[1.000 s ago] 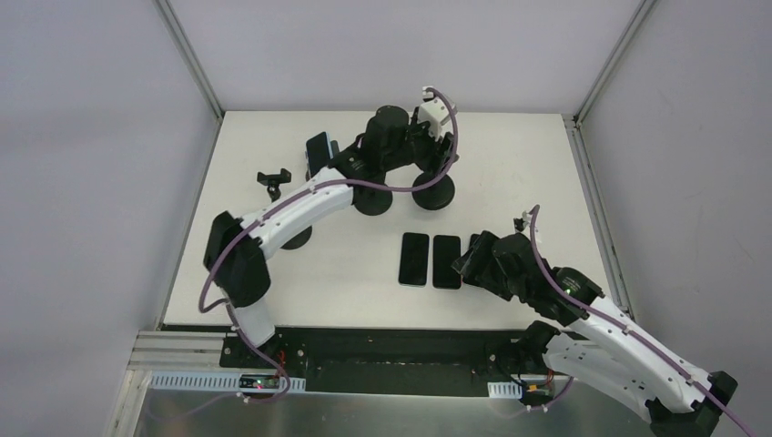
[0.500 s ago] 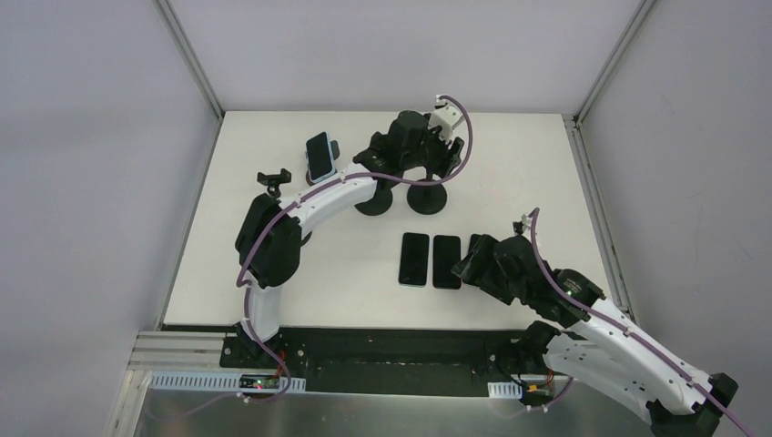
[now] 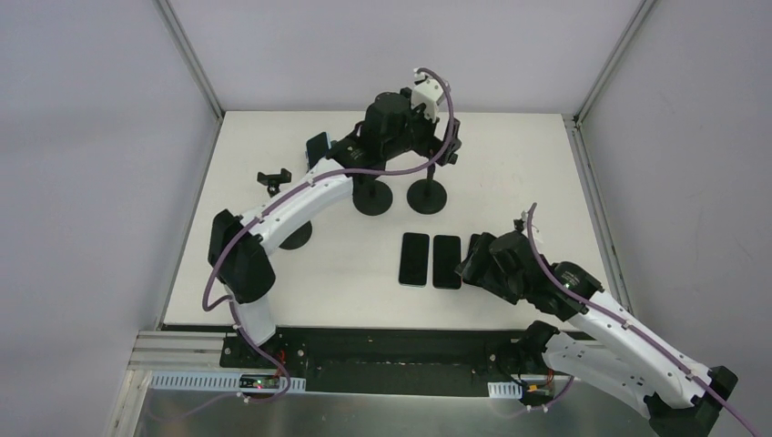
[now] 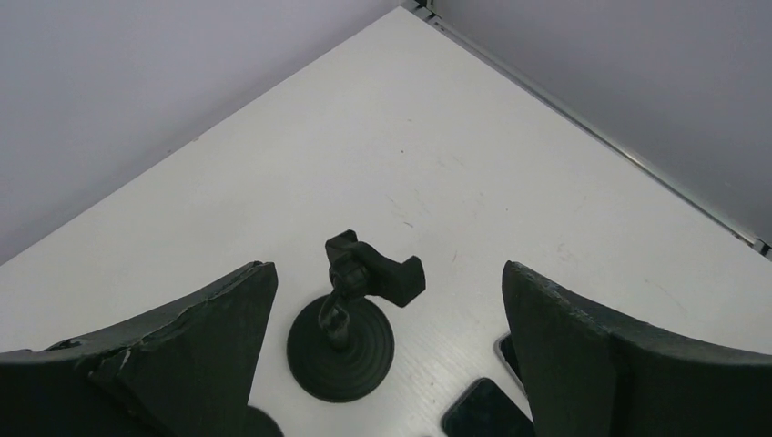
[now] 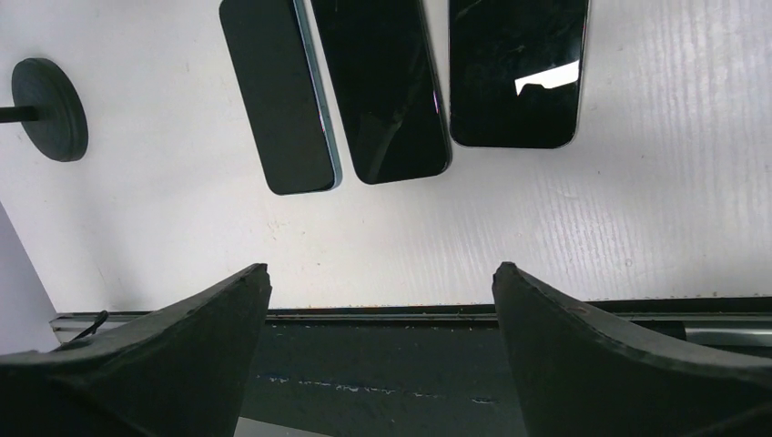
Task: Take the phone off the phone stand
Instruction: Place the phone stand at the center of the board.
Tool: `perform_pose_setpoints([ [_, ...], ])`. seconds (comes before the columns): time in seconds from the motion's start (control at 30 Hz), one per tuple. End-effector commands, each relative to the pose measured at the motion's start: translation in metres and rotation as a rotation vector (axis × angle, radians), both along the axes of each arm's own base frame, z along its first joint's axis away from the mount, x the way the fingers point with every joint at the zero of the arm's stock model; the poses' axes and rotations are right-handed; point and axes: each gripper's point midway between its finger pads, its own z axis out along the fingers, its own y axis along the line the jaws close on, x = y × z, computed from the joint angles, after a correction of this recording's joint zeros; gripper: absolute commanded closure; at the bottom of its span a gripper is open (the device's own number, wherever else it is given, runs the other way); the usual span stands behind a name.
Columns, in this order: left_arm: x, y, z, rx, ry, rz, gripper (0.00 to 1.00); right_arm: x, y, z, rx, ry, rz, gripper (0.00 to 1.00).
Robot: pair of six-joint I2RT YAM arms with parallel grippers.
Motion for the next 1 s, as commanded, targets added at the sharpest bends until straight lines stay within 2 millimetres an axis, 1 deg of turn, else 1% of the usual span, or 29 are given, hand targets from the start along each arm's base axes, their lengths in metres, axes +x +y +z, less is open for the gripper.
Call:
perform_pose_setpoints([
  [0.0, -0.03, 0.04, 0.064, -0.008, 0.013, 0.046, 0.01, 0.005, -0.01, 0.02, -0.049, -0.034, -0.012, 0.04],
  [0.07, -0.047, 0.056, 0.075, -0.012, 0.012, 0.044, 0.01, 0.006, -0.011, 0.022, -0.057, -0.049, -0.006, 0.03],
  [0.13, -0.061, 0.077, 0.08, -0.029, 0.016, 0.072, 0.01, 0.008, -0.012, 0.02, -0.059, -0.064, 0.001, 0.03],
  [0.3, -0.094, 0.138, 0.069, -0.015, 0.081, 0.161, 0.01, 0.014, -0.009, 0.025, -0.052, -0.1, 0.004, 0.03],
  [0.33, -0.1, 0.152, 0.064, -0.004, 0.092, 0.193, 0.01, 0.015, -0.008, 0.025, -0.055, -0.1, 0.006, 0.03],
  [0.37, -0.11, 0.17, 0.066, -0.012, 0.083, 0.225, 0.01, 0.016, -0.006, 0.026, -0.056, -0.098, 0.016, 0.02],
  [0.43, -0.125, 0.201, 0.052, 0.01, 0.079, 0.295, 0.01, 0.015, -0.002, 0.028, -0.063, -0.084, 0.047, 0.02],
  [0.5, -0.14, 0.23, 0.033, 0.039, 0.066, 0.362, 0.01, 0.016, 0.003, 0.03, -0.07, -0.074, 0.08, 0.02],
  [0.6, -0.162, 0.264, 0.004, 0.059, 0.071, 0.436, 0.01, 0.02, 0.013, 0.035, -0.062, -0.082, 0.114, 0.02],
  [0.67, -0.177, 0.279, -0.014, 0.054, 0.089, 0.457, 0.01, 0.024, 0.018, 0.041, -0.051, -0.097, 0.124, 0.02],
  [0.73, -0.187, 0.289, -0.035, 0.058, 0.116, 0.473, 0.01, 0.028, 0.023, 0.044, -0.045, -0.106, 0.129, 0.02],
  [0.77, -0.19, 0.293, -0.042, 0.052, 0.129, 0.494, 0.01, 0.03, 0.026, 0.045, -0.043, -0.106, 0.131, 0.03],
  [0.87, -0.195, 0.3, -0.057, 0.033, 0.191, 0.543, 0.01, 0.031, 0.033, 0.042, -0.048, -0.074, 0.148, 0.03],
  [0.93, -0.191, 0.301, -0.068, 0.042, 0.243, 0.588, 0.01, 0.029, 0.037, 0.039, -0.047, -0.043, 0.157, 0.04],
  [0.97, -0.186, 0.305, -0.071, 0.05, 0.253, 0.628, 0.01, 0.028, 0.038, 0.038, -0.051, -0.029, 0.157, 0.04],
])
